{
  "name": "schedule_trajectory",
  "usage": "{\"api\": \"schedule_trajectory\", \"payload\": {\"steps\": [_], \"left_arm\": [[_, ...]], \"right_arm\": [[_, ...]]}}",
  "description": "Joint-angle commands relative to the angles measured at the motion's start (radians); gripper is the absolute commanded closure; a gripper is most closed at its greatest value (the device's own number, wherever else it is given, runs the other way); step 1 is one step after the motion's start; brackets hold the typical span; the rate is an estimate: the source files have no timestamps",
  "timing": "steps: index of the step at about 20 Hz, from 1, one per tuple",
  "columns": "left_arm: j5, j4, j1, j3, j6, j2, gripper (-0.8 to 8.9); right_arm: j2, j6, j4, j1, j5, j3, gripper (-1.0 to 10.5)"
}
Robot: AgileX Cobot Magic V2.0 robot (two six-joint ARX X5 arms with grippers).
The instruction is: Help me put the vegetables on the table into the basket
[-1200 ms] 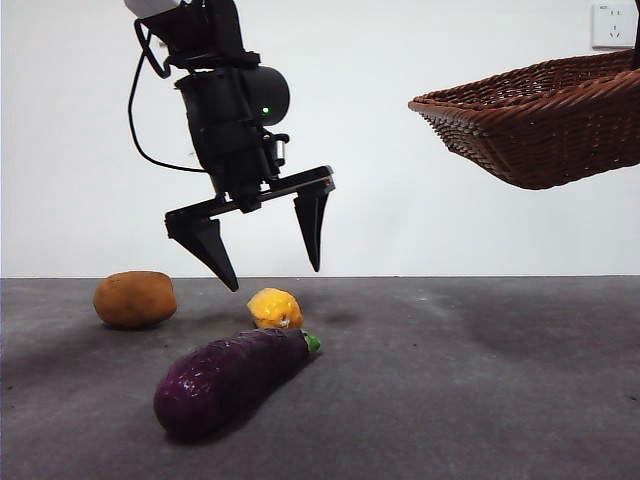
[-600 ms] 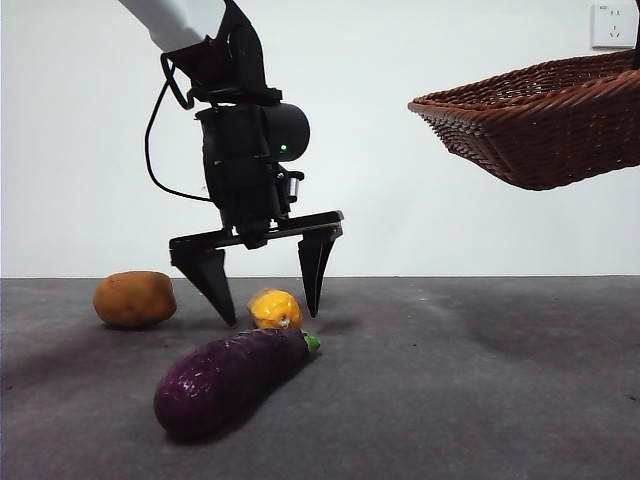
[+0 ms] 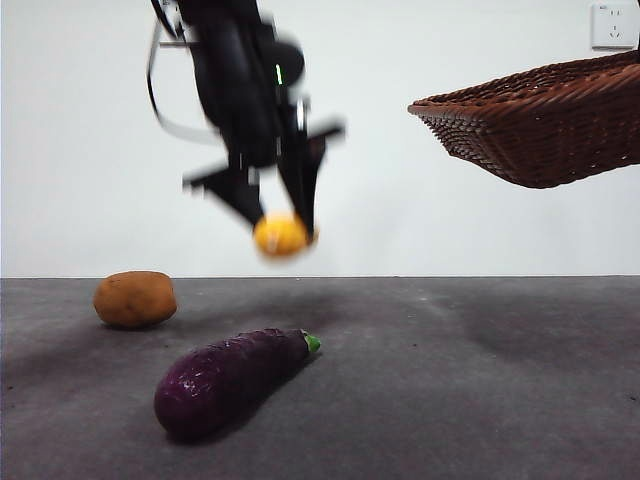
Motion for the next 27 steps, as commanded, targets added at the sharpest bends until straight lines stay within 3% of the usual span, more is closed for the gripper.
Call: {"api": "schedule_trajectory", "payload": {"steps": [1,4,10,15,16,18,19,23,27], "left_arm": [[0.023,0.000,-0.019,0.007,0.039,-0.100,8.22],[0.024,0.000,-0.069,0.007,0.039,-0.217,8.22],[0.024,0.103,-0.208,0.007,0.007,-0.240,8.22],[0.024,0.106,-0.226,0.006,-0.023,-0.205,8.08],[0.019,0.113,-0.224,0.006,-0.022,-0.204,7.01],[0.021,0.134,-0.219,0.006,-0.023,-0.203,2.75],[0.023,0.138,-0.212,0.006,-0.030,-0.203,2.16],[0.025,0.197,-0.186,0.009,-0.032,-0.203,2.17],[-0.001,0.113,-0.063,0.039,-0.003,-0.225,2.17]], "right_arm": [[-0.007,0.037,0.002,0.027,0.033,0.003,9.5],[-0.006,0.091,-0.019,0.097,0.182,0.003,9.5],[0.002,0.165,-0.025,0.270,0.218,0.003,9.5],[0.002,0.176,-0.035,0.352,0.196,0.003,9.5],[0.002,0.176,-0.040,0.362,0.198,0.003,9.5],[0.002,0.177,-0.043,0.372,0.192,0.003,9.5],[0.002,0.177,-0.046,0.372,0.180,0.003,9.5],[0.002,0.170,-0.081,0.372,0.177,0.003,9.5],[0.002,0.156,-0.081,0.369,0.219,0.002,9.5]]}}
